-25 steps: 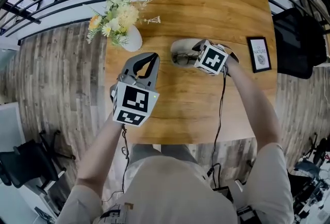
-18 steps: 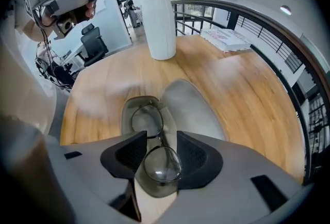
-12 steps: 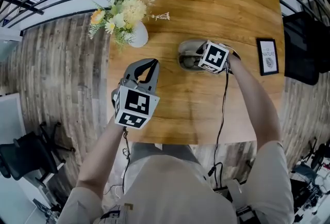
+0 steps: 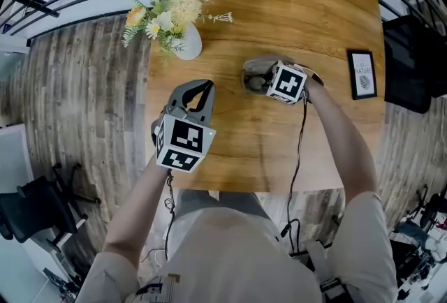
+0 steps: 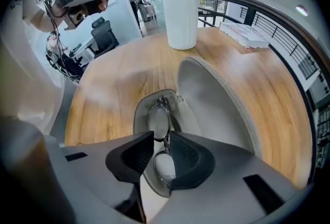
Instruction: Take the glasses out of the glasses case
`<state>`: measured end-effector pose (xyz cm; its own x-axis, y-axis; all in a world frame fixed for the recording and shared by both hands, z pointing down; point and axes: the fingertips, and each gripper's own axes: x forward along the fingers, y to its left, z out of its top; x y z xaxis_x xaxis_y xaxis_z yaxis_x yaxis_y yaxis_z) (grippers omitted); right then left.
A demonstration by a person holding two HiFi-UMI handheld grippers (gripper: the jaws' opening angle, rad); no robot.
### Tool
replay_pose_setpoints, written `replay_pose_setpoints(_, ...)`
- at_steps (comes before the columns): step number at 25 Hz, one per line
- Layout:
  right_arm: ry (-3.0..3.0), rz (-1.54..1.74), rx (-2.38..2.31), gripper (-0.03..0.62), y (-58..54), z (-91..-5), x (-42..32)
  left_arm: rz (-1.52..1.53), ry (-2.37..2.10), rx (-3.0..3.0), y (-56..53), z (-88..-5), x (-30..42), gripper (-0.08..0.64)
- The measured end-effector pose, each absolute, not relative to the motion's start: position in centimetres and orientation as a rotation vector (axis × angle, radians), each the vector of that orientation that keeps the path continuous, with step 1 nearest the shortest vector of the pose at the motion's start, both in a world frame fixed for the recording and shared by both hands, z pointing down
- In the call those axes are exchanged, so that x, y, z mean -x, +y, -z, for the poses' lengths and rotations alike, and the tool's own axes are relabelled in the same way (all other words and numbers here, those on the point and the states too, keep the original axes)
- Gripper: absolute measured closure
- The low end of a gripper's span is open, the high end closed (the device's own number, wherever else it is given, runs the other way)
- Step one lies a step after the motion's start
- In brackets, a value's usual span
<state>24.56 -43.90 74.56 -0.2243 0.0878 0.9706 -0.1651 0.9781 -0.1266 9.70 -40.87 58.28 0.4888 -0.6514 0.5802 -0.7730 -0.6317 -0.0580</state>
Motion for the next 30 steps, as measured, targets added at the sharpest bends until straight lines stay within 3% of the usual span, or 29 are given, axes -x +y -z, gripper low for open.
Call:
replay_pose_setpoints(6,-1.779,-0.192,-0.018,0.537,-42.3,-73.0,-23.9,-0.850,-1.221,-2.535,-39.6,-57.6,-9.5,0.543)
replay_pose_setpoints(12,-1.857,-0.268,-0.224,0.543,-43.1,-68.9,-24.0,-0.838,-1.235,-2.575,-38.7,-55.7,-8.8,0.543)
replay_pose_setpoints(30,-2.514,-0.234,-0.921,0.543,-40.0,-38.2,-19.4,-0.617,-1.536,-2.795,-37.5,-36.9,-3.0,0.543)
